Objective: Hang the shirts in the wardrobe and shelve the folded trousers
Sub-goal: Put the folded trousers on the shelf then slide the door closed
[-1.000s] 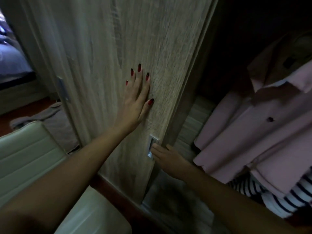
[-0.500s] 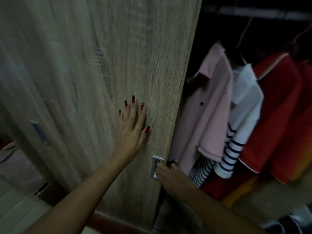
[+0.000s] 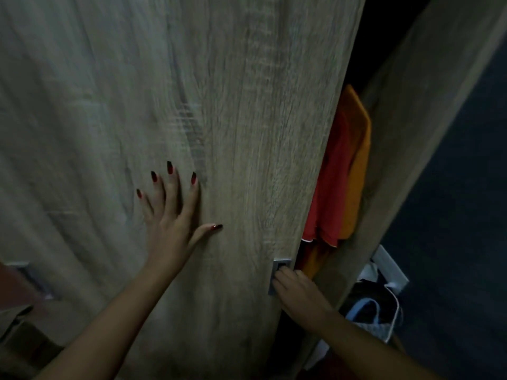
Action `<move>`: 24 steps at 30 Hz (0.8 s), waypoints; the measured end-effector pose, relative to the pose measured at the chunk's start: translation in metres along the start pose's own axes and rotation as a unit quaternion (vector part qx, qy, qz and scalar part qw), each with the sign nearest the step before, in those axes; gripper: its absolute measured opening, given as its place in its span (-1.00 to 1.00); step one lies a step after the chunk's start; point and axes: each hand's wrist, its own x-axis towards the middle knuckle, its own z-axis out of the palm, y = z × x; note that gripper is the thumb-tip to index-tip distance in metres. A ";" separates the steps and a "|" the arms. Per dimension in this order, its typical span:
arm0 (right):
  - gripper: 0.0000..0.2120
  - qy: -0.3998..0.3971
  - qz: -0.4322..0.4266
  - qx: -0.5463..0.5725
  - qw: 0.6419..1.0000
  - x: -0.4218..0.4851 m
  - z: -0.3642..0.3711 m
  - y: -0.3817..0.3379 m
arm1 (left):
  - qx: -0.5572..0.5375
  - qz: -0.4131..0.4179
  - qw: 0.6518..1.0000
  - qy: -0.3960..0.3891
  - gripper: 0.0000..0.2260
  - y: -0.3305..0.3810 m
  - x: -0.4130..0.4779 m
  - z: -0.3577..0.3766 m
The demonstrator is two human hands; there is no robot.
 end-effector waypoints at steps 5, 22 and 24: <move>-0.76 -0.027 0.047 -0.012 0.998 -0.037 -0.005 0.037 | -0.011 0.014 1.000 -0.001 -0.18 0.049 0.009 0.014; -0.76 -0.064 0.083 -0.051 0.993 -0.082 -0.002 0.090 | 0.001 0.028 1.000 -0.001 -0.22 0.125 0.020 0.032; -0.79 -0.060 0.076 -0.055 0.994 -0.084 0.000 0.093 | 0.002 0.026 1.000 -0.001 -0.21 0.126 0.020 0.032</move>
